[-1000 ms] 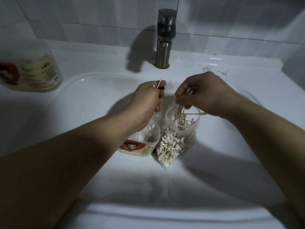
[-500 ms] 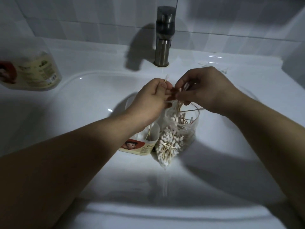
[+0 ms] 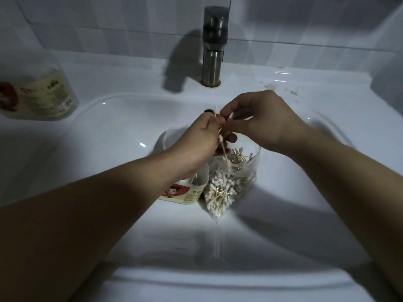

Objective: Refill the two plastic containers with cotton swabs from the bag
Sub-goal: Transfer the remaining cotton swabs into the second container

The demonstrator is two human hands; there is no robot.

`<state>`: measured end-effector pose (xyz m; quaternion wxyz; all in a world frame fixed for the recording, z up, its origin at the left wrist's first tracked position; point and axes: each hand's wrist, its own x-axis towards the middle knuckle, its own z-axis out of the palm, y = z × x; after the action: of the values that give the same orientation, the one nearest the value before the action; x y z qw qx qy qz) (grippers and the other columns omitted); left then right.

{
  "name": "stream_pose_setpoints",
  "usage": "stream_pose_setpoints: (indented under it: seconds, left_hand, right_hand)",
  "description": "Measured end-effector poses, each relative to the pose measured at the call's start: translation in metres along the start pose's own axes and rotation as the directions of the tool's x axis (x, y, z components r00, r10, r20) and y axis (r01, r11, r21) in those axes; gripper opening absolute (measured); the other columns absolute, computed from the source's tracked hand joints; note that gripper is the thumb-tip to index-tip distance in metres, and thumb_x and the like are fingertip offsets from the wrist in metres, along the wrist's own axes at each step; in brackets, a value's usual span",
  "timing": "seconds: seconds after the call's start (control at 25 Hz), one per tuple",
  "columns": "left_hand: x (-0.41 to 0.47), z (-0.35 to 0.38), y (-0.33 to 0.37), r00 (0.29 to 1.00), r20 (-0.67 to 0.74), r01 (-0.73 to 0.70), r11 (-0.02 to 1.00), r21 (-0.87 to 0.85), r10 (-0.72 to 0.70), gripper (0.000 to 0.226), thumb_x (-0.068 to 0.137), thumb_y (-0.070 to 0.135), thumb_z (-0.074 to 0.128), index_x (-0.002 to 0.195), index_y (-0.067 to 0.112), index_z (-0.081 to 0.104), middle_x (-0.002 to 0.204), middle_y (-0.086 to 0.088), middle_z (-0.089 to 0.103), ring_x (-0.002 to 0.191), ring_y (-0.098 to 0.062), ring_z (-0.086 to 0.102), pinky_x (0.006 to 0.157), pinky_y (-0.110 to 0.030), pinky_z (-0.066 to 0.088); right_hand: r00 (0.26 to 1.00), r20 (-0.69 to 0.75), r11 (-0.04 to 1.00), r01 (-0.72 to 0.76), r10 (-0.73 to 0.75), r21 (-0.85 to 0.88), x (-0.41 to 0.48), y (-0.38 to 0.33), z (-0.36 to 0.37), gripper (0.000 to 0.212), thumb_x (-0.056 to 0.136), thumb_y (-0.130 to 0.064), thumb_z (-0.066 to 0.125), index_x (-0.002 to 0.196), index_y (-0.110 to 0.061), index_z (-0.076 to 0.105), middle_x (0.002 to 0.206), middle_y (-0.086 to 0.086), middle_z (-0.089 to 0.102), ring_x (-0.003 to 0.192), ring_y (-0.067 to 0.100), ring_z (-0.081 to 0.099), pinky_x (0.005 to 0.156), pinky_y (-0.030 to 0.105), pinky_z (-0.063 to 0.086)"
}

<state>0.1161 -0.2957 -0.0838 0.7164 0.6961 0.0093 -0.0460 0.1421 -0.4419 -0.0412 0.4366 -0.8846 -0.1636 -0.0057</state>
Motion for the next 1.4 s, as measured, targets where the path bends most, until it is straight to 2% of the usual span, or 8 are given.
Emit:
stream_pose_setpoints:
  seconds: [0.24,0.4,0.6,0.84,1.0,1.2,1.32,1.4]
  left_hand:
    - [0.008,-0.004,-0.004,0.991,-0.131,0.02,0.99,0.143,-0.002,0.027,0.11,0.026,0.031,0.112,0.016,0.056,0.073,-0.002,0.053,0.056,-0.013,0.046,0.062,-0.035,0.042]
    - [0.008,-0.009,0.004,0.982,-0.171,0.07,0.997,-0.043,-0.077,0.04,0.11,0.036,0.03,0.117,0.013,0.062,0.056,0.006,0.044,0.045,-0.009,0.04,0.048,-0.025,0.035]
    - [0.009,-0.012,0.006,0.99,-0.128,0.055,0.998,-0.021,-0.057,0.034,0.108,0.04,0.041,0.113,0.012,0.061,0.053,0.009,0.029,0.045,-0.009,0.029,0.046,-0.025,0.03]
    - [0.005,-0.012,0.016,0.986,-0.162,0.02,0.996,-0.085,-0.034,0.022,0.107,0.027,0.045,0.107,0.01,0.058,0.054,0.007,0.026,0.046,-0.01,0.022,0.043,-0.024,0.018]
    - [0.004,-0.012,0.019,0.986,-0.147,0.061,0.992,-0.112,-0.077,0.032,0.109,0.034,0.042,0.087,0.015,0.055,0.057,0.005,0.04,0.044,-0.007,0.034,0.043,-0.02,0.028]
    - [0.006,-0.008,0.01,0.998,-0.056,0.01,0.996,-0.086,-0.015,0.038,0.11,0.037,0.038,0.084,0.014,0.053,0.077,-0.004,0.066,0.07,-0.018,0.067,0.069,-0.034,0.06]
    - [0.006,-0.01,0.005,1.0,-0.012,0.0,0.997,0.071,0.0,0.046,0.103,0.053,0.041,0.079,0.023,0.067,0.094,-0.004,0.074,0.098,-0.026,0.072,0.094,-0.049,0.056]
    - [0.002,-0.01,0.006,1.0,-0.01,-0.002,0.965,0.264,0.005,0.047,0.104,0.055,0.038,0.082,0.025,0.066,0.088,0.005,0.07,0.1,-0.019,0.069,0.094,-0.035,0.053]
  right_hand:
    - [0.993,0.117,0.988,-0.007,0.025,-0.156,-0.003,-0.004,0.0,0.046,0.083,-0.04,0.079,0.125,-0.032,0.064,0.097,-0.013,0.076,0.089,0.002,0.071,0.087,0.029,0.056]
    - [0.941,0.323,0.91,0.042,0.103,-0.413,-0.007,-0.006,-0.003,0.054,0.079,-0.058,0.074,0.123,-0.027,0.069,0.105,-0.012,0.075,0.092,0.003,0.067,0.087,0.027,0.053]
    - [0.892,0.417,0.862,0.065,0.176,-0.503,-0.008,0.0,0.004,0.018,0.088,-0.037,0.071,0.105,-0.034,0.075,0.096,-0.014,0.072,0.078,-0.001,0.063,0.073,0.021,0.049]
    - [0.814,0.515,0.84,0.066,0.267,-0.539,-0.009,0.007,0.007,0.029,0.079,-0.015,0.064,0.107,-0.018,0.073,0.101,0.004,0.073,0.091,0.027,0.069,0.083,0.045,0.058]
    - [0.828,0.517,0.812,0.142,0.215,-0.566,-0.01,0.005,0.014,0.01,0.078,-0.019,0.066,0.085,-0.018,0.074,0.08,0.0,0.073,0.072,0.016,0.066,0.068,0.033,0.055]
    - [0.908,0.387,0.867,0.056,0.162,-0.495,-0.006,0.0,0.005,0.005,0.08,-0.023,0.075,0.085,-0.025,0.077,0.069,-0.009,0.074,0.066,0.003,0.07,0.072,0.024,0.056]
    - [0.945,0.307,0.915,0.021,0.114,-0.403,-0.004,0.0,-0.003,0.005,0.08,-0.023,0.079,0.084,-0.026,0.077,0.065,-0.011,0.074,0.06,0.0,0.07,0.073,0.025,0.056]
    - [0.964,0.254,0.939,0.008,0.085,-0.344,-0.004,0.0,-0.008,0.006,0.081,-0.02,0.079,0.084,-0.024,0.076,0.065,-0.009,0.073,0.06,0.003,0.071,0.068,0.024,0.056]
